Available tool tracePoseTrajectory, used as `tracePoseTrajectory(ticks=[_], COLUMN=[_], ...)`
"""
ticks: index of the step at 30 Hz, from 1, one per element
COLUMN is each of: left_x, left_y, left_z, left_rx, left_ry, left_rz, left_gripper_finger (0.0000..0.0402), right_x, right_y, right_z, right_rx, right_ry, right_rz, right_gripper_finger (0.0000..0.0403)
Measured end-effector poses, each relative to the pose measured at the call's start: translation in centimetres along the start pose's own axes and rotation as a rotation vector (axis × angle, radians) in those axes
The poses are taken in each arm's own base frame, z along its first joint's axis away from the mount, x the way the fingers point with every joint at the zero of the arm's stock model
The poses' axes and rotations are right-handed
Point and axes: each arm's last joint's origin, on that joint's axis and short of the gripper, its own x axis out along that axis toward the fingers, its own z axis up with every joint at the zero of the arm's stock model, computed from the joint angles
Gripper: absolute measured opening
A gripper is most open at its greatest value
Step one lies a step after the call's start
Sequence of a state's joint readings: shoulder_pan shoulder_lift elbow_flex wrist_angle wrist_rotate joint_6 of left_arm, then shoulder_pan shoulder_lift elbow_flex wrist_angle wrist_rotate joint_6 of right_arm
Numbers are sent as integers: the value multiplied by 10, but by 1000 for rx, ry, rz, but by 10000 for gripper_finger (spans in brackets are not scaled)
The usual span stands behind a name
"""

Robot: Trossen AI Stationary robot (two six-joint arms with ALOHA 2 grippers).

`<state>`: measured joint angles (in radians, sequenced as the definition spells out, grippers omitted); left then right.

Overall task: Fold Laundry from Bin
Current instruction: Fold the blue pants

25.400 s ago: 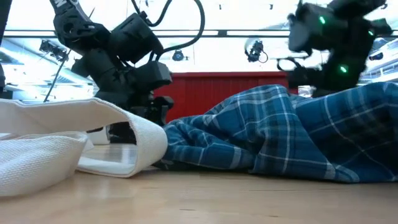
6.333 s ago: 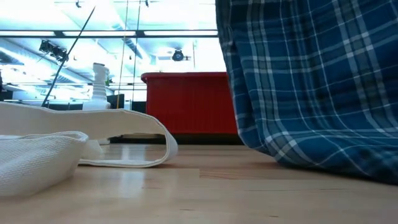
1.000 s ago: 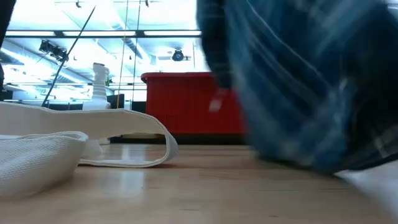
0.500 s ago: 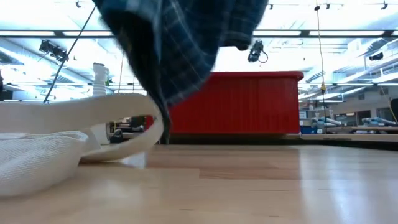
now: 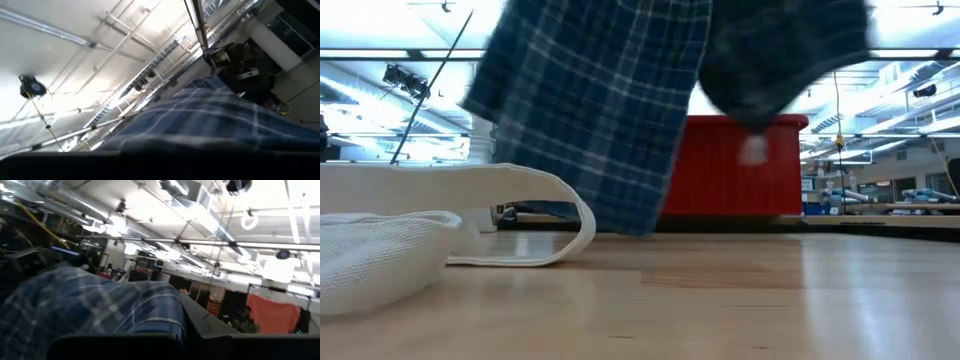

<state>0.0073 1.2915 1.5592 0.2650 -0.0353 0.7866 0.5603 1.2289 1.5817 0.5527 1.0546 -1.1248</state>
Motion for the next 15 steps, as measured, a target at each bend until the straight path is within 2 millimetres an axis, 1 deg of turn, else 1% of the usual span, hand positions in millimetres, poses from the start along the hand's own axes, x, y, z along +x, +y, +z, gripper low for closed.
tracePoseTrajectory(ticks=[2, 5, 10, 15], left_x=[3, 3, 8, 13], left_y=[4, 14, 22, 28], left_z=[-1, -7, -28, -49], left_rx=[16, -10, -18, 19], left_ry=[-2, 32, 91, 138], left_rz=[18, 65, 100, 125], left_gripper_finger=[116, 116, 116, 116], right_x=[1, 5, 15, 25], right_y=[-5, -10, -10, -16], right_z=[1, 1, -5, -16], right_rx=[3, 18, 12, -12], right_ry=[14, 10, -19, 0], right_rz=[-19, -40, -33, -22], right_gripper_finger=[9, 8, 8, 8])
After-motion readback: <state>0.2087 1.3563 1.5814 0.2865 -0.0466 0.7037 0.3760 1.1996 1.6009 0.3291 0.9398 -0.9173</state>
